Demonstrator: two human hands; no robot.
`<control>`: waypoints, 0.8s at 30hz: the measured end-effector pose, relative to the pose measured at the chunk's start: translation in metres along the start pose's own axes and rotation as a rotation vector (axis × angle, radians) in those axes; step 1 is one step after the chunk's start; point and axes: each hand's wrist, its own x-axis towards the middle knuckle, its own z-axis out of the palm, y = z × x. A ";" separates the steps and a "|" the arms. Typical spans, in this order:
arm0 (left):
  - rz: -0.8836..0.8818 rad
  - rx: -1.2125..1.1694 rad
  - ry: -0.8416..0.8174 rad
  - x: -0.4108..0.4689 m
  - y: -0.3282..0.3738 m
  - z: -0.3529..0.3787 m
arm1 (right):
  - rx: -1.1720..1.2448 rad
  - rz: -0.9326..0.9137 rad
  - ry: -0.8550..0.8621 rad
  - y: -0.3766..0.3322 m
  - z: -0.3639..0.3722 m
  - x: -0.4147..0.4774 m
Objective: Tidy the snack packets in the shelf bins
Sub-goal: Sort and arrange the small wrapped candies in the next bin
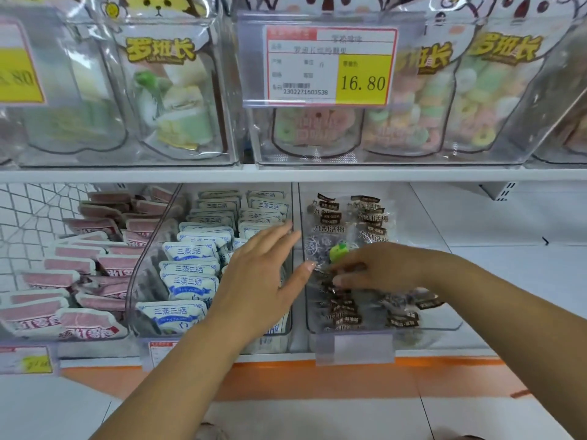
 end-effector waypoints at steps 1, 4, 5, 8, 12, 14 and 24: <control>-0.001 -0.006 -0.007 0.000 0.000 0.000 | 0.054 0.006 0.109 0.002 -0.007 0.007; -0.013 -0.019 -0.019 0.002 0.001 -0.002 | 0.074 0.126 0.394 0.008 -0.016 0.040; -0.016 -0.028 -0.022 0.002 0.001 -0.003 | 0.041 0.187 0.388 0.008 -0.014 0.050; -0.015 -0.051 -0.027 0.002 0.000 -0.005 | -0.039 0.201 0.379 0.016 -0.010 0.065; -0.029 -0.077 -0.029 0.003 -0.001 -0.005 | -0.182 0.001 0.456 0.026 0.003 0.052; -0.029 -0.081 -0.037 0.003 0.001 -0.004 | -0.202 -0.107 0.331 0.024 0.010 0.038; -0.055 -0.117 -0.050 0.003 0.001 -0.006 | -0.353 0.055 0.098 0.002 -0.004 0.075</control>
